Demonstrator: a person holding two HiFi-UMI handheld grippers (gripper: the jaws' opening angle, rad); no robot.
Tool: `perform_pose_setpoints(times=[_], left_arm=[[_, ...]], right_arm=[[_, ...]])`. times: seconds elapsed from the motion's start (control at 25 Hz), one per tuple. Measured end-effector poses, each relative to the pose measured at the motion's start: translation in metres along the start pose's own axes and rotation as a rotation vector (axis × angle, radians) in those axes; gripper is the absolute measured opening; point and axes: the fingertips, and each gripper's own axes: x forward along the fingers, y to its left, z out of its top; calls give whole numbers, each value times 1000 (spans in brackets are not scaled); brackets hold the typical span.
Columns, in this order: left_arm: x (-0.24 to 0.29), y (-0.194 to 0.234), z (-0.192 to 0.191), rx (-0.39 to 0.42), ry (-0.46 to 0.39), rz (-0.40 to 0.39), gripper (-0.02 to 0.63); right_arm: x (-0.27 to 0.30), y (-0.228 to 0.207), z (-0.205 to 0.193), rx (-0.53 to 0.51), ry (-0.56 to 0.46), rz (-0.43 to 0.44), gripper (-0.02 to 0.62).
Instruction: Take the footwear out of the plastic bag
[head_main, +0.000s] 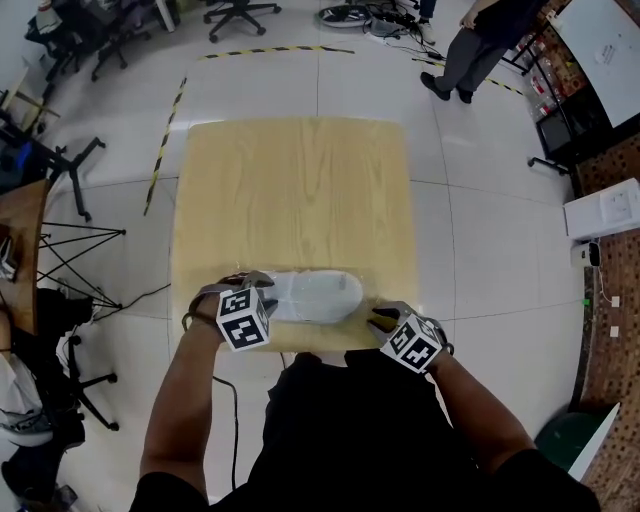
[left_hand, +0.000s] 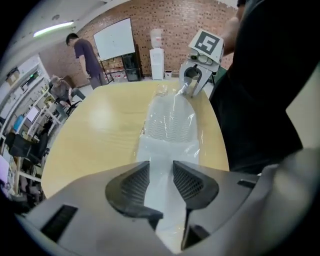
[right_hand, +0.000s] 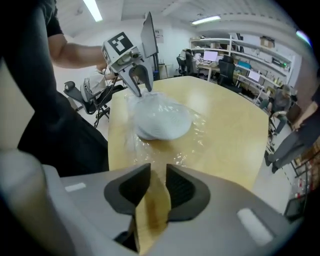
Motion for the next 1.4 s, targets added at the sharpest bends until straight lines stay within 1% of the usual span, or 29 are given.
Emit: perform_pose_setpoints(times=[0.12,0.16,0.2,0.24,0.28,0.32,0.36,0.4,0.48,0.52,0.56,0.6,0.68,0.72,0.8,0.88,1.0,1.08,1.16,1.2,1.4], left_arm=[[-3,-4,6,-74,-53,7,134],[-4,-7,7,-89,-59,11,124],[-5,-9,8,-100,-58,18,118],[-6,-12,8,-105,-54,29,114],[-8,-15,9,-107,-52,42,112],[-10,-18,11,-107,-55,58,109],[-12,-19,12,-109,-64,76,107],[-13,-20,13,-115,-75,93,107],[-13,-21,14,-130,-91,119,106],[-13,-21,15,-133,-93,126,106],[-14,-23,15,-132,-91,129,106],[-15,-24,17,-126,-88,131,106],[-17,-26,20,-116,-88,131,102],[-18,-26,20,-119,-91,133,99],[-18,-26,17,-140,-98,140,92],[-20,-24,13,-168,-107,151,77],[-20,-24,9,-197,-119,160,74],[-18,-25,6,-206,-119,160,69],[-17,-26,3,-213,-114,157,69],[-17,-26,1,-217,-114,156,68],[-18,-26,0,-220,-123,152,69]], right_arm=[[-10,-18,-14,57,-10,-35,51],[-14,-26,-18,71,-3,-60,39],[-19,-35,-22,81,11,-98,12],[-25,-46,-26,95,25,-144,1],[-32,-55,-27,122,23,-184,2],[-38,-61,-24,167,-2,-201,2],[-42,-63,-17,228,-50,-183,2],[-43,-61,-8,304,-110,-131,9],[-36,-53,8,490,-209,21,51],[-30,-52,14,576,-231,79,81],[-24,-53,18,636,-230,105,98],[-19,-56,21,659,-216,102,107],[-11,-60,29,649,-204,92,115],[-9,-59,36,660,-222,113,119],[-7,-56,50,727,-284,183,135],[-5,-56,59,783,-326,227,158],[3,-53,65,807,-319,254,178],[7,-51,69,821,-316,271,178],[10,-49,71,831,-314,274,124],[10,-49,71,833,-313,274,117],[4,-49,70,844,-336,274,109]])
